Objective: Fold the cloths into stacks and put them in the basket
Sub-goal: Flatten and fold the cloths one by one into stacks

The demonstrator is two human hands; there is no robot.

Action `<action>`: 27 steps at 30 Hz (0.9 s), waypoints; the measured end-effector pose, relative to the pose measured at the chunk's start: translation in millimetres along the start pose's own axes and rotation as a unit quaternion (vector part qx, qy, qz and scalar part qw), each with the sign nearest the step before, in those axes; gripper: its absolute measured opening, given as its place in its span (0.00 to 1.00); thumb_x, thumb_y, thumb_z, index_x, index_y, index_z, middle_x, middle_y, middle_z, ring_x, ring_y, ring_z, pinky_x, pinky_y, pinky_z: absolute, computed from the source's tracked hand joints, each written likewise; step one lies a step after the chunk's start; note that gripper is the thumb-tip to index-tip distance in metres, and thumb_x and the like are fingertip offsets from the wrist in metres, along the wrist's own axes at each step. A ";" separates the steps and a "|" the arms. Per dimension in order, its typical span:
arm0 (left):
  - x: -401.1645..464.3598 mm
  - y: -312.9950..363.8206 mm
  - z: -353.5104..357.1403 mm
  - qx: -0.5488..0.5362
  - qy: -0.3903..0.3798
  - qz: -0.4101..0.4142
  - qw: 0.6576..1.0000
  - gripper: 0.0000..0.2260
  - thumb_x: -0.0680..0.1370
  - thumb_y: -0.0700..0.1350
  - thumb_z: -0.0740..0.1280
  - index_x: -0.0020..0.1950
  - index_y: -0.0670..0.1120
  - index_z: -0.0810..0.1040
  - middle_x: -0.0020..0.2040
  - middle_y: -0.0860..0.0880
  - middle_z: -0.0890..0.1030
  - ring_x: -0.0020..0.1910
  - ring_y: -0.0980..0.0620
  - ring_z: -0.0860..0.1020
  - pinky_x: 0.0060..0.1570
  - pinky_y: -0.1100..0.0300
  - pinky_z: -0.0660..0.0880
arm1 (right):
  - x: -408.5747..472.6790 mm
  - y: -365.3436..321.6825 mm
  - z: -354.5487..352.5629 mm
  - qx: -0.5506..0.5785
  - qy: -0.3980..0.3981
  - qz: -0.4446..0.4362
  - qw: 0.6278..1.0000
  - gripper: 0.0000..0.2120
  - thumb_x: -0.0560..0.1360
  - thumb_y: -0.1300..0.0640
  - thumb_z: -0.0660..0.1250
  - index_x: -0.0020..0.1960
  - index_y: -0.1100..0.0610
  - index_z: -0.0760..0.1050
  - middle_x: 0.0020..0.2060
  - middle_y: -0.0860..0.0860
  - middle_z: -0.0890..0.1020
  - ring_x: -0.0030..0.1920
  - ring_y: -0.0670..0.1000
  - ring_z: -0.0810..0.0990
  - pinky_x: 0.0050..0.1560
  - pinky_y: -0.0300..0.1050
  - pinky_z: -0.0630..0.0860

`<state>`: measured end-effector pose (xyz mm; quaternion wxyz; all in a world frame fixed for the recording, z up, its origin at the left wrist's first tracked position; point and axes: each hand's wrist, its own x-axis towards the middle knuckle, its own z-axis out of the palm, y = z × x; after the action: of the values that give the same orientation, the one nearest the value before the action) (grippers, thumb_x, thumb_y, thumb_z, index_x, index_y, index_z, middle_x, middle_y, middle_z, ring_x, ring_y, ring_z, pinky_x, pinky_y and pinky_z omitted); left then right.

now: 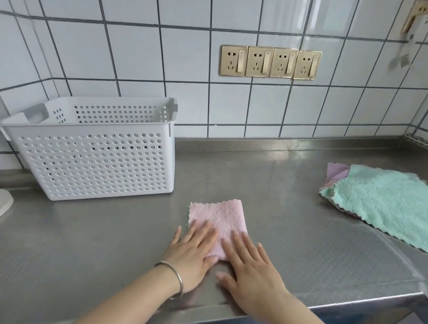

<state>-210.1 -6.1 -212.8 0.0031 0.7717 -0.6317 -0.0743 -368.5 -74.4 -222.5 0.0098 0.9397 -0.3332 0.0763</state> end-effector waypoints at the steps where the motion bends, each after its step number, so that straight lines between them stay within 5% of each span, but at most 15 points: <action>1: 7.8 -3.5 -2.8 0.002 -0.002 -0.001 1.000 0.54 0.51 0.68 0.17 0.76 0.54 0.38 0.74 0.55 0.33 0.74 0.51 0.33 0.73 0.48 0.37 | 10.4 -0.6 -5.4 -0.004 -0.005 -0.018 1.000 0.43 0.72 0.34 0.27 0.70 0.51 0.68 0.71 0.50 0.62 0.72 0.49 0.63 0.66 0.45 0.64; 3: 29.7 -13.3 -3.5 0.010 -0.005 -0.014 1.000 0.55 0.50 0.69 0.18 0.76 0.53 0.38 0.77 0.54 0.36 0.76 0.50 0.35 0.73 0.48 0.38 | 35.2 2.3 -8.2 0.074 -0.075 -0.029 0.994 0.50 0.59 0.31 0.23 0.77 0.50 0.46 0.73 0.46 0.39 0.72 0.46 0.34 0.73 0.48 0.40; 4: 41.5 -18.3 -6.3 0.011 0.000 -0.021 1.000 0.55 0.50 0.71 0.18 0.76 0.53 0.39 0.77 0.54 0.37 0.76 0.50 0.36 0.74 0.49 0.38 | 51.2 5.9 -7.8 0.092 -0.111 -0.019 0.989 0.52 0.56 0.32 0.22 0.76 0.50 0.41 0.74 0.45 0.36 0.71 0.45 0.30 0.73 0.49 0.36; 7: 84.5 -39.2 -13.4 -0.006 0.006 -0.049 0.999 0.50 0.58 0.74 0.27 0.76 0.53 0.41 0.78 0.54 0.39 0.76 0.51 0.37 0.74 0.50 0.39 | 107.2 17.4 3.1 0.111 -0.125 -0.005 0.986 0.48 0.60 0.31 0.25 0.76 0.49 0.41 0.76 0.47 0.39 0.75 0.46 0.34 0.74 0.50 0.36; 11: 151.0 -70.3 -24.3 -0.028 0.026 -0.089 0.995 0.29 0.78 0.63 0.42 0.77 0.54 0.44 0.78 0.54 0.41 0.77 0.52 0.39 0.75 0.53 0.41 | 181.8 30.1 18.2 0.070 -0.133 -0.010 0.989 0.29 0.80 0.40 0.42 0.77 0.50 0.40 0.76 0.48 0.39 0.75 0.47 0.35 0.74 0.49 0.36; 20: 236.4 -111.1 -29.1 -0.029 0.045 -0.103 0.993 0.27 0.79 0.62 0.44 0.76 0.57 0.47 0.78 0.54 0.44 0.77 0.52 0.41 0.76 0.52 0.45 | 272.4 49.8 37.7 0.046 -0.129 -0.002 0.991 0.30 0.79 0.42 0.43 0.77 0.51 0.41 0.76 0.50 0.40 0.75 0.48 0.36 0.75 0.51 0.36; 24: 233.4 -115.3 -34.1 0.002 -0.008 -0.129 0.992 0.26 0.79 0.61 0.43 0.76 0.57 0.45 0.78 0.54 0.43 0.77 0.52 0.41 0.75 0.47 0.43 | 282.6 43.7 38.7 0.053 -0.153 -0.004 0.987 0.30 0.78 0.42 0.43 0.77 0.51 0.42 0.77 0.50 0.43 0.76 0.49 0.38 0.74 0.53 0.36; 27: 227.0 -95.8 -56.7 0.058 -0.021 -0.147 0.987 0.24 0.80 0.59 0.44 0.75 0.55 0.54 0.78 0.52 0.51 0.77 0.48 0.48 0.74 0.45 0.49 | 267.8 45.4 14.5 0.140 -0.075 0.008 0.987 0.26 0.79 0.48 0.49 0.75 0.53 0.53 0.75 0.53 0.59 0.75 0.52 0.54 0.75 0.51 0.47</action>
<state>-66.6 -213.2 -191.4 -0.0662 0.8532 -0.5146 -0.0535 -189.7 -278.0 -198.2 -0.1471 0.9323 -0.3264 0.0518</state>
